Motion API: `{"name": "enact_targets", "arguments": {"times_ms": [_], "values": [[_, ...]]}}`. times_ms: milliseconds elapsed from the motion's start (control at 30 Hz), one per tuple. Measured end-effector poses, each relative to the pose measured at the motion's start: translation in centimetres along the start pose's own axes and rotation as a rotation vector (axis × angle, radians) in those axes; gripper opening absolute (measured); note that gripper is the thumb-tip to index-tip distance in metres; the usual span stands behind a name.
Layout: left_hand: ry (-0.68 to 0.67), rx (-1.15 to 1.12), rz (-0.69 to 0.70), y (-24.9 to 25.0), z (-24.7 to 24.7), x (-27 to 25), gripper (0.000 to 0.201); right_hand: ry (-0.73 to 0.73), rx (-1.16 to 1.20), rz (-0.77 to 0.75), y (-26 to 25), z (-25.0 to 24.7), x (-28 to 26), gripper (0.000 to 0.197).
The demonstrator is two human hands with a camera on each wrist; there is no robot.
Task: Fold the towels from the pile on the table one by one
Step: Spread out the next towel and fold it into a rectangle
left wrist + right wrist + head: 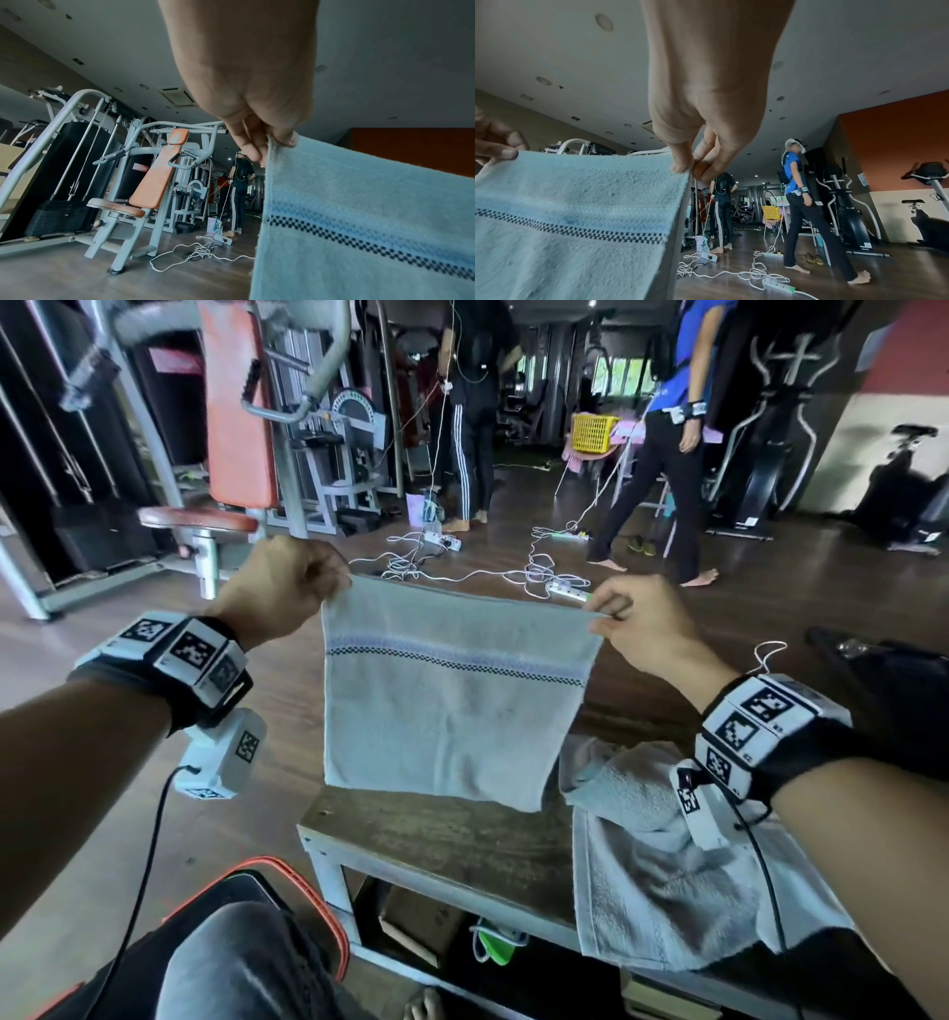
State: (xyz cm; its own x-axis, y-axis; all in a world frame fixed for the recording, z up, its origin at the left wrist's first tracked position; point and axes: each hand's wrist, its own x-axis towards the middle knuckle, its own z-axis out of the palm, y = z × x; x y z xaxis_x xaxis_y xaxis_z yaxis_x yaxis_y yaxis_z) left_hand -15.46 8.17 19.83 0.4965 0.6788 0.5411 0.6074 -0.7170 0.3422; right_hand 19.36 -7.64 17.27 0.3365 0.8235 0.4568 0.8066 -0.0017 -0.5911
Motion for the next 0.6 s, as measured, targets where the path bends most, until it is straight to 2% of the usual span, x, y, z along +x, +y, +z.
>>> {"name": "enact_targets", "arguments": {"times_ms": [67,133,233,333,600], "values": [[-0.008,0.033,0.007,-0.1,-0.4,0.2,0.012,0.028,-0.019,0.026,-0.5,0.1,0.9,0.024],[-0.01,0.081,0.044,-0.2,-0.7,0.6,0.011,0.049,-0.089,0.02,-0.9,0.2,1.8,0.022],[0.095,0.112,0.062,0.3,-1.2,1.3,0.014,0.109,-0.198,-0.036,-1.8,0.1,3.1,0.009],[0.176,0.12,0.046,0.9,-1.5,2.0,0.023,0.163,-0.197,-0.039,-2.6,-0.1,4.2,0.008],[0.019,0.164,-0.004,-0.5,-1.0,2.0,0.014,0.078,-0.186,-0.008,-1.9,-0.3,4.7,0.006]]}}
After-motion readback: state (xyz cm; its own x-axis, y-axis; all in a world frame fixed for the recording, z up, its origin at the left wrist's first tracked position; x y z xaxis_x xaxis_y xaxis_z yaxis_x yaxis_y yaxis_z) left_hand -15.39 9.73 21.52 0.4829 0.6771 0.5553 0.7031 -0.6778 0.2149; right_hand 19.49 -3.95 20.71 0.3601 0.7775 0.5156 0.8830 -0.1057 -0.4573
